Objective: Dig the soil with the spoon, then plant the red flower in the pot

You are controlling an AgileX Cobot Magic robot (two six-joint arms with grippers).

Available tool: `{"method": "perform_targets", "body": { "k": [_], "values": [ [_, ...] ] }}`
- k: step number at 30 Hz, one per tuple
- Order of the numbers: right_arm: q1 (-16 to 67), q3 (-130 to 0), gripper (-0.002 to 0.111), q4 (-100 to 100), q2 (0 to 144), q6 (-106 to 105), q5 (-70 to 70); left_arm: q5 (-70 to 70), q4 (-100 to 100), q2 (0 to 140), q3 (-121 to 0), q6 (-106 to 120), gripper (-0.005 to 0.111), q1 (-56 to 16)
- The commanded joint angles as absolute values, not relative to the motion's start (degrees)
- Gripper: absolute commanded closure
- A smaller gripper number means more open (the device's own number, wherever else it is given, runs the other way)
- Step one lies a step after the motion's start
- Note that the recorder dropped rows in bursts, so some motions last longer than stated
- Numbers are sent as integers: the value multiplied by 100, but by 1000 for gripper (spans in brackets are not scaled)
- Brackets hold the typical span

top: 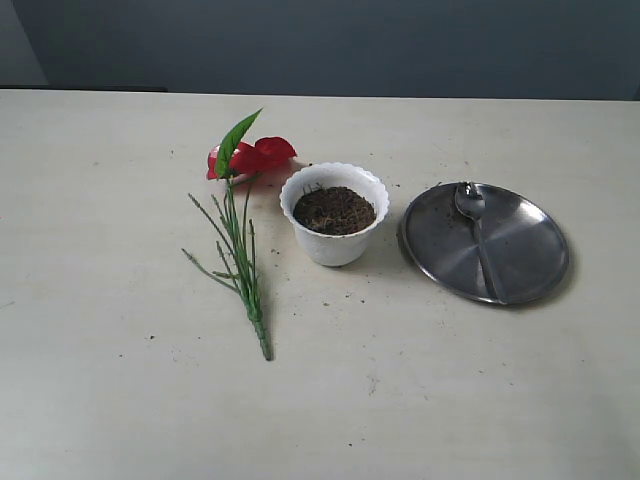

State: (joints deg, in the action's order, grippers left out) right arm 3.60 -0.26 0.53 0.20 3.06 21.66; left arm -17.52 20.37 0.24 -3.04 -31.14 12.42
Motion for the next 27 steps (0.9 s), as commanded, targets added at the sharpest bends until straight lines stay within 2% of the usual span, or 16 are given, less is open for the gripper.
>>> {"method": "perform_targets", "body": {
  "k": [1, 6, 11, 20, 27],
  "values": [
    [380, 0, 108, 48, 0, 281, 2095, -1909, 2677, 184, -701, -3600, 107, 1246],
    [380, 0, 108, 48, 0, 281, 2085, -1755, 3638, 639, -1260, -4191, 107, 1246],
    [380, 0, 108, 48, 0, 281, 2085, -1354, 5497, 1392, -1920, -6109, 107, 1246],
    [380, 0, 108, 48, 0, 281, 2085, -1939, 8181, 3001, -3096, -8704, 107, 1246],
    [380, 0, 108, 48, 0, 281, 2095, -2538, 8990, 3892, -3711, -9145, 107, 1246]
  ]
}}
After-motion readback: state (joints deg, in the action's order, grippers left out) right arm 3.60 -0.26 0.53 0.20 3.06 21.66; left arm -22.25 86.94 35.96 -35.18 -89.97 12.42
